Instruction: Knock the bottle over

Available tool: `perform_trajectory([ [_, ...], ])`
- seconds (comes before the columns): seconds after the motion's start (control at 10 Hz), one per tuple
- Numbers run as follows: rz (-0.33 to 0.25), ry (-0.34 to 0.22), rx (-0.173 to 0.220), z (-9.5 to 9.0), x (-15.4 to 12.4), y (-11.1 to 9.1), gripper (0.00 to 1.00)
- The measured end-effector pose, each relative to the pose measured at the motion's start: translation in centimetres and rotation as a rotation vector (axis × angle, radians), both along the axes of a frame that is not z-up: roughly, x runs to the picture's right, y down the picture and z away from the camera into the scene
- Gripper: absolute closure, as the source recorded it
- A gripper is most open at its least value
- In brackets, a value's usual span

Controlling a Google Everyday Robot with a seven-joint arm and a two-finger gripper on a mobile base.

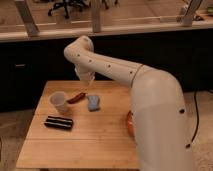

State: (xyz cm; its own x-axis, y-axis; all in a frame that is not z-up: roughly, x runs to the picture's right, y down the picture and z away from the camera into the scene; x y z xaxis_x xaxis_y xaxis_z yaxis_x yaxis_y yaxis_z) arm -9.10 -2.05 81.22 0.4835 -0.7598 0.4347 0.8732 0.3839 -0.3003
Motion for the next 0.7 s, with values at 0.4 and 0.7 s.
perform_trajectory([
  [0.4,-0.027,0.044,-0.020,-0.3,1.1,-0.8,0.98],
  [0.7,0.011,0.039,-0.090,0.0,3.0,-1.9,0.98],
])
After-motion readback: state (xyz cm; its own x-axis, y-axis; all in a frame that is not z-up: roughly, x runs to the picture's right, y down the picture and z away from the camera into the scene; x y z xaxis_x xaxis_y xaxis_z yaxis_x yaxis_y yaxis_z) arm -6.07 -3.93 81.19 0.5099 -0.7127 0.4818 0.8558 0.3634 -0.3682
